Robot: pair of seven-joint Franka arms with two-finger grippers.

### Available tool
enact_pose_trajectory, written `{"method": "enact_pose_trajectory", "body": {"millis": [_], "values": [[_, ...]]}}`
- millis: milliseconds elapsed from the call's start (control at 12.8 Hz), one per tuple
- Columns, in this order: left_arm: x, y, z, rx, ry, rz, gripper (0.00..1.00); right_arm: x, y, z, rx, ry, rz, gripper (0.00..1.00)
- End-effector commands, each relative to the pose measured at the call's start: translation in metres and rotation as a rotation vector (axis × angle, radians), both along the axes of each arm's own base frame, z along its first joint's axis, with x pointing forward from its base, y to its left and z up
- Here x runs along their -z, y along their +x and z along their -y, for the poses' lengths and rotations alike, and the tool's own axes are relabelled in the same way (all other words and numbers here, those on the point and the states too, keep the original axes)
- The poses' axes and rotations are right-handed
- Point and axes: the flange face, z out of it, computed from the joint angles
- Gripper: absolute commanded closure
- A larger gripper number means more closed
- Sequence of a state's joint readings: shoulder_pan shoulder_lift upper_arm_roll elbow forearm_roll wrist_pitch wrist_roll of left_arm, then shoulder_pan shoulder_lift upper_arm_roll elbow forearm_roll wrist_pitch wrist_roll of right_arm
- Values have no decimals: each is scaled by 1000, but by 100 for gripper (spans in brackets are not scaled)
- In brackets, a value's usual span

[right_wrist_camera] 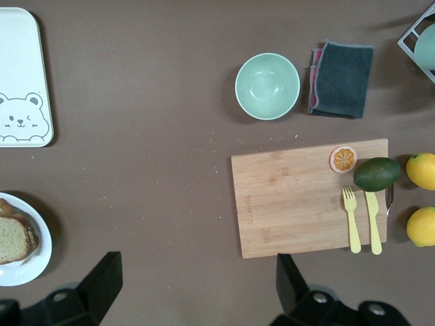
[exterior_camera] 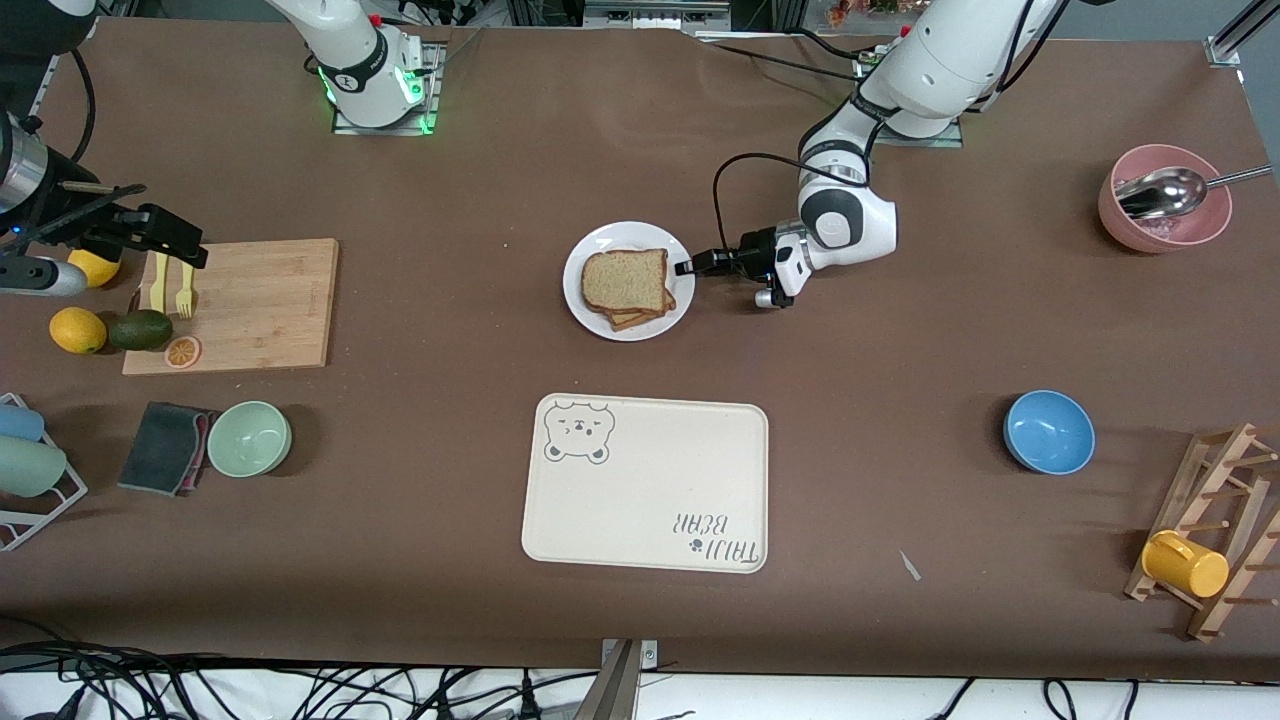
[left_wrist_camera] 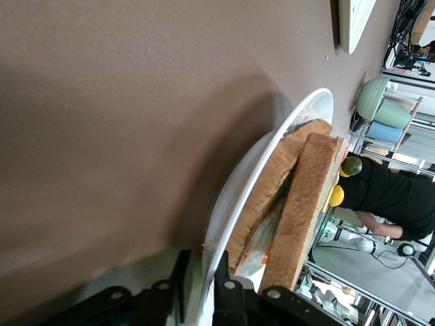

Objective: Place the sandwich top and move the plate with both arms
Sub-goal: 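Grip the white plate rim with the left gripper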

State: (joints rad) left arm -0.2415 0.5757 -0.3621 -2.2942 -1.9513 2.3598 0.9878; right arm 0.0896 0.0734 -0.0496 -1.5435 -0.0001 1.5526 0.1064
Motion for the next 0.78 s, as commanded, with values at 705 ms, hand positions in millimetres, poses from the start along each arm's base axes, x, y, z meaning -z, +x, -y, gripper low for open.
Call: {"method": "enact_pose_trajectory", "body": {"millis": [705], "values": [[-3, 12, 13, -55, -17, 43, 100, -6, 0, 5, -10, -8, -3, 0]]}}
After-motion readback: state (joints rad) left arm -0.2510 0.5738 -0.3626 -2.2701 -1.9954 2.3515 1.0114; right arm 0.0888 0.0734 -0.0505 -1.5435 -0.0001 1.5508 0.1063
